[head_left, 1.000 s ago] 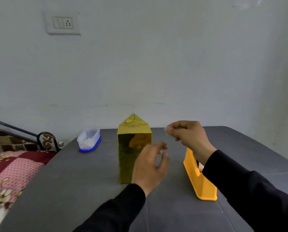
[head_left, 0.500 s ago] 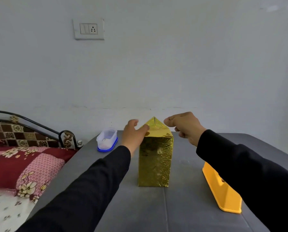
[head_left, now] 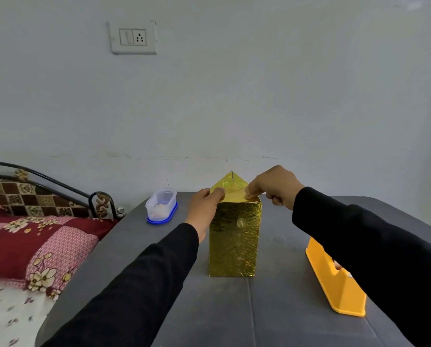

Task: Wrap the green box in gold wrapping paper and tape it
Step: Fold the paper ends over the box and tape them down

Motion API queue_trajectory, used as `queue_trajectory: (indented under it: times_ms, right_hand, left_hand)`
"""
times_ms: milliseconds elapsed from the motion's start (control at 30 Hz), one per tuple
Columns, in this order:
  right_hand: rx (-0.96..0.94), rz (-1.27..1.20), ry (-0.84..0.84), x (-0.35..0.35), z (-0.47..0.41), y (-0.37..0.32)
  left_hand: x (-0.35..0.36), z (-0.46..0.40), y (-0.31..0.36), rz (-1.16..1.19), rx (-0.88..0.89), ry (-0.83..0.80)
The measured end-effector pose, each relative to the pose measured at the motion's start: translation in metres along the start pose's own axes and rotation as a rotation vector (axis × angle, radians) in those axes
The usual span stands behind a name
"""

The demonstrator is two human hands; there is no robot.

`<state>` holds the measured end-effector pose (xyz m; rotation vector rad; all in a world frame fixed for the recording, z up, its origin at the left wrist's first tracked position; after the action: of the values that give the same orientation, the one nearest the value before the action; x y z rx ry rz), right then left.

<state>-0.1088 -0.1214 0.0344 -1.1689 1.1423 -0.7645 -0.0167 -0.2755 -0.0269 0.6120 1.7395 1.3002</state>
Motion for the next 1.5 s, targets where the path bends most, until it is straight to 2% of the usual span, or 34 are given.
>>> queue_trajectory:
  times_ms: [200, 333, 400, 467, 567, 633, 833, 967, 1033, 1133, 1200, 1267, 1333, 1400, 1500]
  right_hand:
    - [-0.106, 0.292, 0.036, 0.007, -0.002, -0.006]
    - [-0.113, 0.301, 0.054, 0.009, -0.01, -0.002]
    - [-0.071, 0.19, 0.055, 0.006, -0.013, 0.004]
    - [0.057, -0.091, 0.048, 0.004, -0.01, 0.019]
    - [0.241, -0.487, -0.063, 0.007, -0.009, 0.051]
    - [0.261, -0.612, -0.116, 0.012, -0.013, 0.06]
    - [0.116, -0.345, -0.052, 0.023, -0.021, 0.048]
    - [0.182, -0.473, 0.014, 0.026, -0.028, 0.048]
    - [0.183, -0.559, 0.01, 0.028, -0.029, 0.05]
    - [0.142, -0.563, 0.031, 0.027, -0.022, 0.055]
    - [0.036, -0.495, 0.115, 0.019, -0.01, 0.061]
    - [-0.1, -0.466, 0.215, 0.007, 0.01, 0.067]
    - [-0.194, -0.461, 0.25, -0.008, 0.033, 0.073]
    - [-0.253, -0.366, 0.278, -0.027, 0.055, 0.08]
    - [-0.316, -0.089, 0.429, -0.062, 0.081, 0.1]
  left_hand:
    - [0.0, 0.002, 0.001, -0.01, 0.004, -0.012]
    - [0.0, 0.003, 0.003, -0.022, 0.009, -0.01]
    - [-0.001, 0.003, 0.003, -0.033, 0.008, -0.011]
    - [-0.002, 0.005, 0.005, -0.047, 0.006, -0.018]
    - [-0.001, 0.008, 0.006, -0.031, 0.001, -0.018]
    - [0.0, 0.008, 0.005, -0.012, 0.003, -0.019]
    - [-0.001, 0.002, 0.002, -0.004, 0.009, -0.02]
    - [0.001, 0.001, 0.001, 0.016, 0.017, -0.001]
    - [0.004, -0.002, -0.003, -0.037, 0.04, 0.085]
    - [0.006, -0.002, -0.009, -0.174, 0.172, 0.408]
    - [0.01, 0.008, -0.008, -0.243, 0.389, 0.608]
    - [0.021, 0.025, -0.005, -0.343, 0.641, 0.696]
    - [0.041, 0.042, -0.007, -0.383, 0.852, 0.652]
    - [0.066, 0.057, -0.017, -0.435, 0.994, 0.538]
    - [0.108, 0.072, -0.037, -0.461, 1.044, 0.324]
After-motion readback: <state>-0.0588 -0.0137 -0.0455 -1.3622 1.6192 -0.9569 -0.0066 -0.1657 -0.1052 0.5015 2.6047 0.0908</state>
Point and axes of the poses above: each hand's wrist, its own z-axis away from the middle knuckle, its own x-axis out of the palm, y = z × x, the point moved 1 cm from there along -z, towards the middle knuckle, and after that the axes turned 15 degrees about -z, right-handed, at the moved point
